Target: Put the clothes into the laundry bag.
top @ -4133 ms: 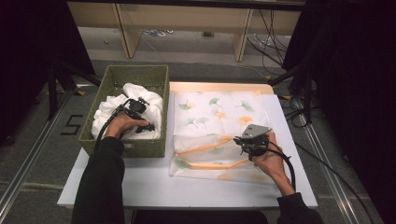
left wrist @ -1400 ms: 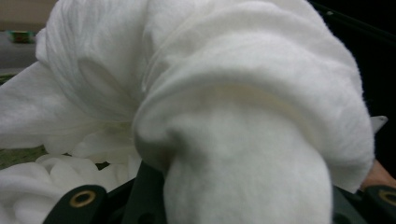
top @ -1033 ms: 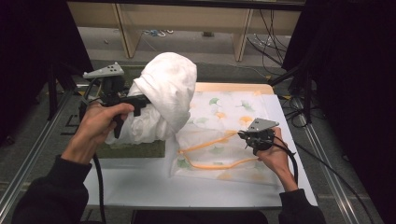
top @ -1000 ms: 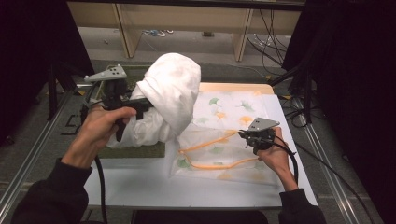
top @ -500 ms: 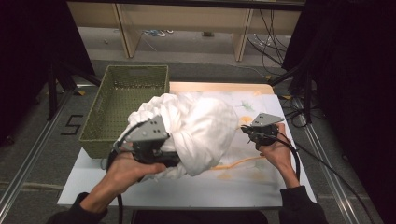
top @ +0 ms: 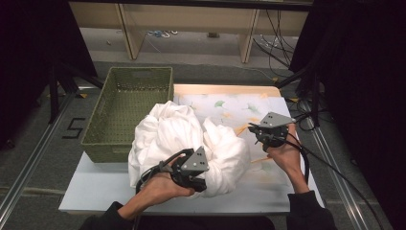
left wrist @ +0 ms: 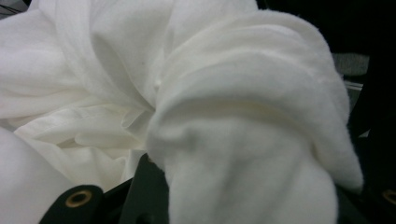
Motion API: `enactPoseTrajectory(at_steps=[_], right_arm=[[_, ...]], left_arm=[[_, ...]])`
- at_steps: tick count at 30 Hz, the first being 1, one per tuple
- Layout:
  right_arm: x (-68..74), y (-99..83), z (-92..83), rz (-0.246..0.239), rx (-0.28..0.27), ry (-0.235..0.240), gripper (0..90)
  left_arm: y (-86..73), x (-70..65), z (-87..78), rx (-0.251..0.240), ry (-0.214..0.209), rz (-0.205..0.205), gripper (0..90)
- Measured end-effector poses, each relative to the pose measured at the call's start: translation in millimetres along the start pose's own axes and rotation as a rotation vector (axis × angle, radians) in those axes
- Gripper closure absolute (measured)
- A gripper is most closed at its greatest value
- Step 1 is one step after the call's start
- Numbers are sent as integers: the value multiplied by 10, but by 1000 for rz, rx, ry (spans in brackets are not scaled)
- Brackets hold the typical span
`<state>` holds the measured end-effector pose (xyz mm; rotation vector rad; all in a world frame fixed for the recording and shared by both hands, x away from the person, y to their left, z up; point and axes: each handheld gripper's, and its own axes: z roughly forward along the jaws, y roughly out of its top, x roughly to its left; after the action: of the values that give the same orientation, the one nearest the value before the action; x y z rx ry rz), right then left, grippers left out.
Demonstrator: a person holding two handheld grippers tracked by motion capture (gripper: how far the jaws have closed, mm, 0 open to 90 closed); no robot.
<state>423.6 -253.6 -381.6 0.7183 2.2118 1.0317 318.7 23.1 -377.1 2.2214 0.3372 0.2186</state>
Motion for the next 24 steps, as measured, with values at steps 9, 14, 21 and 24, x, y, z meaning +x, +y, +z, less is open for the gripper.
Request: enactPoseTrajectory(at_steps=[9, 14, 21, 24], right_arm=[[115, 175, -153, -54, -54, 8, 898], [182, 261, -243, -70, -88, 19, 898], [234, 258, -219, -85, -63, 22, 898], [212, 159, -144, -74, -22, 29, 898]], left_arm=[[-18, 137, 500, 153, 37, -8, 661], [84, 307, 641, 72, 116, -142, 648], [141, 519, 1078, 57, 206, -242, 538], [78, 554, 1275, 102, 192, -263, 414]])
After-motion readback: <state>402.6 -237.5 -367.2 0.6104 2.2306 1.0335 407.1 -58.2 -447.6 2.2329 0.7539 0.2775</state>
